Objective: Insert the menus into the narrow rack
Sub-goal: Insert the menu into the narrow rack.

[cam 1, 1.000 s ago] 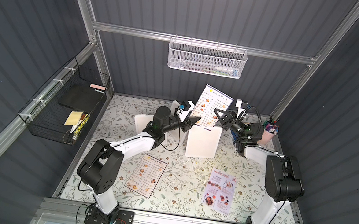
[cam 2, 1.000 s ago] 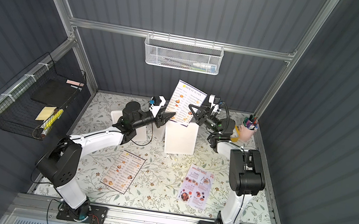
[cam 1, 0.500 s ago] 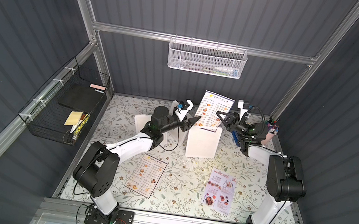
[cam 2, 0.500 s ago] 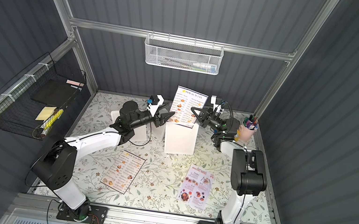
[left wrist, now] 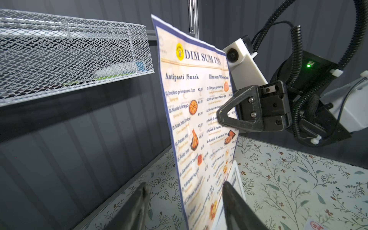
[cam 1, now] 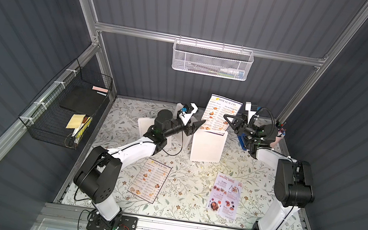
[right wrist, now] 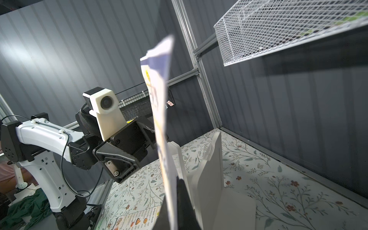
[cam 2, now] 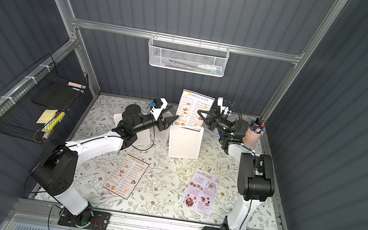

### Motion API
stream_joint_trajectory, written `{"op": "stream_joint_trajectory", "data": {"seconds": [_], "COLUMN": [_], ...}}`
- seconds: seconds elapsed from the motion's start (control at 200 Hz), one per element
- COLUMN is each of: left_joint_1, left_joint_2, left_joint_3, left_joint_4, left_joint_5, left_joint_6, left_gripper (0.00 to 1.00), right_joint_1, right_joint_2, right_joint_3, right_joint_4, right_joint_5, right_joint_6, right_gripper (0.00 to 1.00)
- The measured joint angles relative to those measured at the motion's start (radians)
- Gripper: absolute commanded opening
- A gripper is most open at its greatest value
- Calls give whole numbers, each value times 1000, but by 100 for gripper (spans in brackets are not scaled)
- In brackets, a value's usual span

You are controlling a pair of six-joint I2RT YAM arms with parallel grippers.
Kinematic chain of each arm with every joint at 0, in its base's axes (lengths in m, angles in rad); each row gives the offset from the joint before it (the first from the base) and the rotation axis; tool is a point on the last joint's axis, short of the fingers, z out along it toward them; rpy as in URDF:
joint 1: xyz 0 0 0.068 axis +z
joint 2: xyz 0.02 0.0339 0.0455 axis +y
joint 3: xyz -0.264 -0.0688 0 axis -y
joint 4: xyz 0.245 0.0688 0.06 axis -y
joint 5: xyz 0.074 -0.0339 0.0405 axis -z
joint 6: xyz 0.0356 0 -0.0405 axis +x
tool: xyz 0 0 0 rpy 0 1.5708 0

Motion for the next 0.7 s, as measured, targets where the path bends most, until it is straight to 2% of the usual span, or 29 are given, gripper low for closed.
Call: {"op": "stream_joint_trajectory", "data": {"seconds": [0.7], "left_joint_1": [0], "left_joint_2": [-40], "left_joint_3": [-23], "left_joint_4": [-5], "left_joint_5": [-7], "left_joint_6": [0], "left_gripper": [61], "right_joint_1": [-1], "right_joint_2": [0], "right_joint_3": [37], "right_joint_4": [-154], "right_joint_5": [-74], "right_joint_6": [-50], "right_gripper": [0]}}
